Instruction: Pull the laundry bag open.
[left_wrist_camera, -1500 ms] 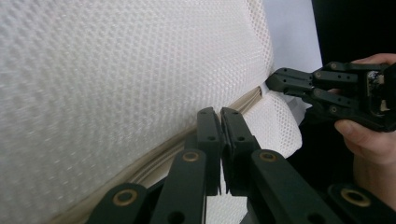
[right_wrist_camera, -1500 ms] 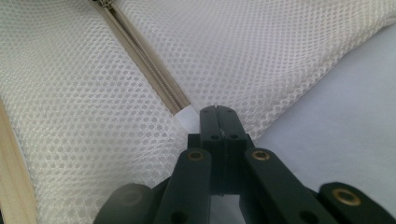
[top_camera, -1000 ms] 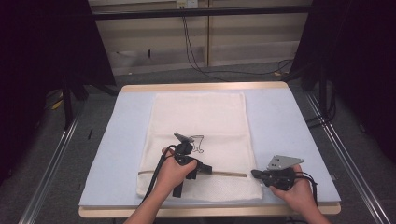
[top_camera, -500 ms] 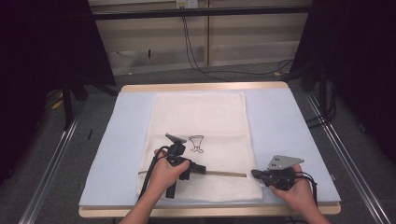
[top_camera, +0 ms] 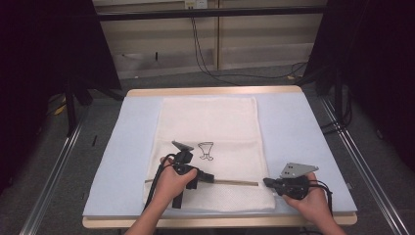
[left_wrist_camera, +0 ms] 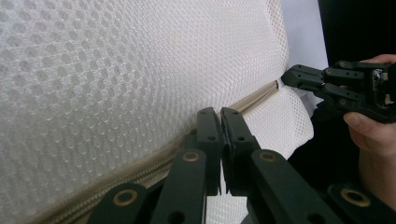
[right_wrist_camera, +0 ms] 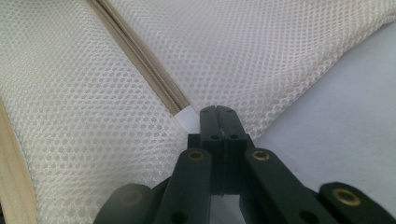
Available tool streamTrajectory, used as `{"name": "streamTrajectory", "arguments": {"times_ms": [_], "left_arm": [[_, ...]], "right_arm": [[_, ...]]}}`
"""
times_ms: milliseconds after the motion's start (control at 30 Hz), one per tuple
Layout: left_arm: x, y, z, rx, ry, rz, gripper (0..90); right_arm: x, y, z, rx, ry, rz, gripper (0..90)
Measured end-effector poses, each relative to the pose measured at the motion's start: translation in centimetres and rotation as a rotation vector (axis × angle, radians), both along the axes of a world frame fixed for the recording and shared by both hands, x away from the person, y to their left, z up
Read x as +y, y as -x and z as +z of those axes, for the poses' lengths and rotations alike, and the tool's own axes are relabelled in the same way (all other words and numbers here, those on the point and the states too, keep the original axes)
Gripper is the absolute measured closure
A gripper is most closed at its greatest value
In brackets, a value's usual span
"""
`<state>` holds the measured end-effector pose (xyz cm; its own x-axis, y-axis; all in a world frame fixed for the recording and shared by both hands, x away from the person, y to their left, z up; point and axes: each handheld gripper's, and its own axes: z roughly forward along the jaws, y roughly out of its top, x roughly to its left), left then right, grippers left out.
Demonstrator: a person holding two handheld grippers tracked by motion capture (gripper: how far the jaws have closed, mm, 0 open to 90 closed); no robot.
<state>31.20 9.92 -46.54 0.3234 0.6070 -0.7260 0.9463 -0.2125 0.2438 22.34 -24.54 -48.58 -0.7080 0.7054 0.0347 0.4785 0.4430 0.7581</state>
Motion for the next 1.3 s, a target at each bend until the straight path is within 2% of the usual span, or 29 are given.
{"name": "streamTrajectory", "arguments": {"times_ms": [33,100,333,367,667,700,1000,1067,1300], "left_arm": [[0.2,0.0,0.0,0.011,0.005,0.009,87.4],[0.3,0.0,0.0,0.008,0.003,0.021,87.4],[1.5,0.0,0.0,0.02,0.009,0.03,87.4],[1.6,0.0,-0.1,0.011,0.002,0.031,87.4],[2.0,-0.1,0.2,0.018,0.008,0.035,87.4],[2.1,0.0,0.2,0.007,0.007,0.039,87.4],[3.0,0.1,0.0,0.005,0.0,0.048,87.4],[3.2,0.1,0.1,0.008,0.006,0.063,87.4],[3.4,0.2,0.0,0.007,0.022,0.061,87.4]], "right_arm": [[0.0,0.0,0.0,-0.002,0.001,-0.001,90.0],[0.0,0.0,0.0,-0.002,0.001,0.0,90.0],[0.0,0.0,0.0,0.004,-0.002,0.0,90.0],[0.0,0.0,0.0,0.004,-0.002,-0.001,90.0],[0.0,0.0,0.0,0.005,-0.003,-0.001,90.0],[0.0,0.0,0.0,0.005,-0.001,-0.002,90.0],[0.0,0.0,0.0,0.007,-0.003,-0.004,90.0],[0.0,0.0,0.0,0.006,-0.003,-0.003,90.0],[0.0,0.0,0.0,0.008,-0.005,-0.007,90.0]]}}
